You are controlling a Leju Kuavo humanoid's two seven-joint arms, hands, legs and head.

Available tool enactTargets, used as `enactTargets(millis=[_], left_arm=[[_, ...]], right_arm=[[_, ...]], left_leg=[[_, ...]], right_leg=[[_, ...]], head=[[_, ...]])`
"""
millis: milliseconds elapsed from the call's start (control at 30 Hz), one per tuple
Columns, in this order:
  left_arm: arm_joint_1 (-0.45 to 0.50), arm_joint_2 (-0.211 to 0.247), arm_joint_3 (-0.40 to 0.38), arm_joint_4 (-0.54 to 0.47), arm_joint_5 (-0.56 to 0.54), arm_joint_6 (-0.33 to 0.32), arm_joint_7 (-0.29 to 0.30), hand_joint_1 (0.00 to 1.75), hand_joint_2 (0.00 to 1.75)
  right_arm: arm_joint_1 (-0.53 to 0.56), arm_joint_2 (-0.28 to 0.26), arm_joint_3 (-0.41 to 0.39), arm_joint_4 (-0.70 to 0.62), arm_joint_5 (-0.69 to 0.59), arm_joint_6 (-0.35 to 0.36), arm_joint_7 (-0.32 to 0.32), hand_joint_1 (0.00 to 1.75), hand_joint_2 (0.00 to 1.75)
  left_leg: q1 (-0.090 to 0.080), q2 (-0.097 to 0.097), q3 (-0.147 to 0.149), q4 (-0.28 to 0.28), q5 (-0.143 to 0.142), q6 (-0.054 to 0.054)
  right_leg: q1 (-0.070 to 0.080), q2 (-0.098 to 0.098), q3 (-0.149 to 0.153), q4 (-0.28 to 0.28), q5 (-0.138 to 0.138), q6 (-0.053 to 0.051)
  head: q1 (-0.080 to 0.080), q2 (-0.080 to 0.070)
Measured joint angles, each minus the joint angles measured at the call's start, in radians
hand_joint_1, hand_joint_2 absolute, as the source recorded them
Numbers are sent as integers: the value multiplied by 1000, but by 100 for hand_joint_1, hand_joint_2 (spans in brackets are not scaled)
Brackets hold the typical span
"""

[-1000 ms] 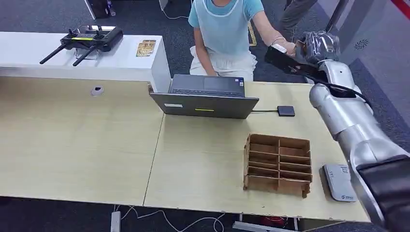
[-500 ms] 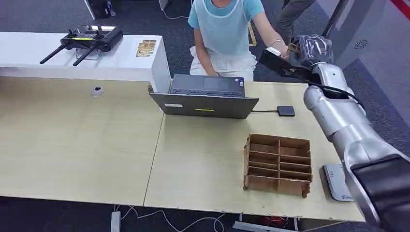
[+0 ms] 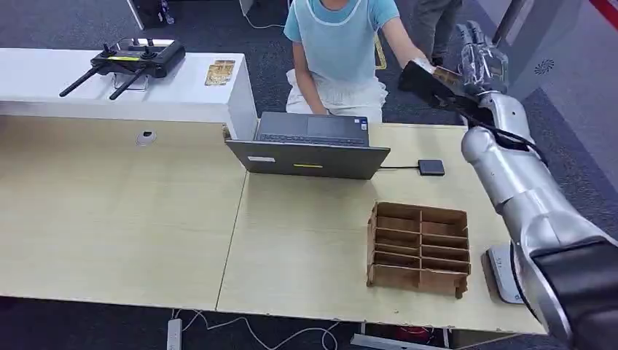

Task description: Pass the card to the sensor for recognition and then transmit it.

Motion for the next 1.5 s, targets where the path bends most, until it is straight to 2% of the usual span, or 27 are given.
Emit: enactTargets(millis=[100,233,333,467,633,767,933,1100,1200,1400,1500], left_arm=[[0,0,0,0,6,1,1,0,0],[1,0,0,0,16,3,2,0,0],[1,0,0,0,24,7,2,0,0],[2,0,0,0,41,15,2,0,0],[5,0,1,0,70,23,2,0,0],[10,-1,2,0,92,32,2,0,0],[16,-4,3,0,105,43,2,0,0],[18,-10,7,0,114,53,0,0,0],[18,-11,13,0,124,62,-1,0,0],[20,-14,23,0,132,68,-1,0,0],[22,-15,25,0,133,69,-1,0,0]], right_arm=[[42,8,-62,-90,-108,16,-44,0,175],[119,18,-143,-249,-283,83,-85,0,175],[179,19,-191,-357,-384,122,-94,0,175],[265,15,-243,-501,-458,135,-99,0,175],[434,-2,-323,-701,-709,252,-141,0,175],[554,-9,-403,-819,-958,349,-137,0,175],[675,-18,-473,-930,-1128,428,-151,0,175],[816,-18,-514,-1068,-1160,431,-180,0,175],[903,-18,-531,-1146,-1120,410,-218,0,175],[1085,-19,-556,-1278,-1058,415,-277,0,175],[1173,-21,-573,-1333,-986,413,-316,0,175]], left_leg=[[0,0,0,0,0,0],[0,0,0,0,0,0],[0,-1,0,0,0,0],[0,0,0,0,0,0],[0,-1,0,0,0,0],[0,-1,0,0,-1,0],[0,-1,0,0,-1,0],[0,-1,0,-1,-1,0],[0,-1,0,-1,-1,0],[0,-1,-1,-1,-2,0],[0,-1,-1,-1,-2,-1]], right_leg=[[0,0,0,0,0,0],[0,0,0,0,0,0],[0,-1,0,0,0,0],[0,0,0,-1,0,0],[0,-1,0,-1,0,0],[0,-1,0,-1,0,0],[0,-1,0,-1,-1,0],[0,-1,-1,-1,-1,0],[0,-1,-1,-1,-1,0],[0,-1,-1,-1,-1,0],[0,-1,-1,-1,-2,0]], head=[[0,0],[0,0],[0,0],[0,0],[0,0],[0,0],[0,0],[0,0],[0,0],[0,0],[0,0]])
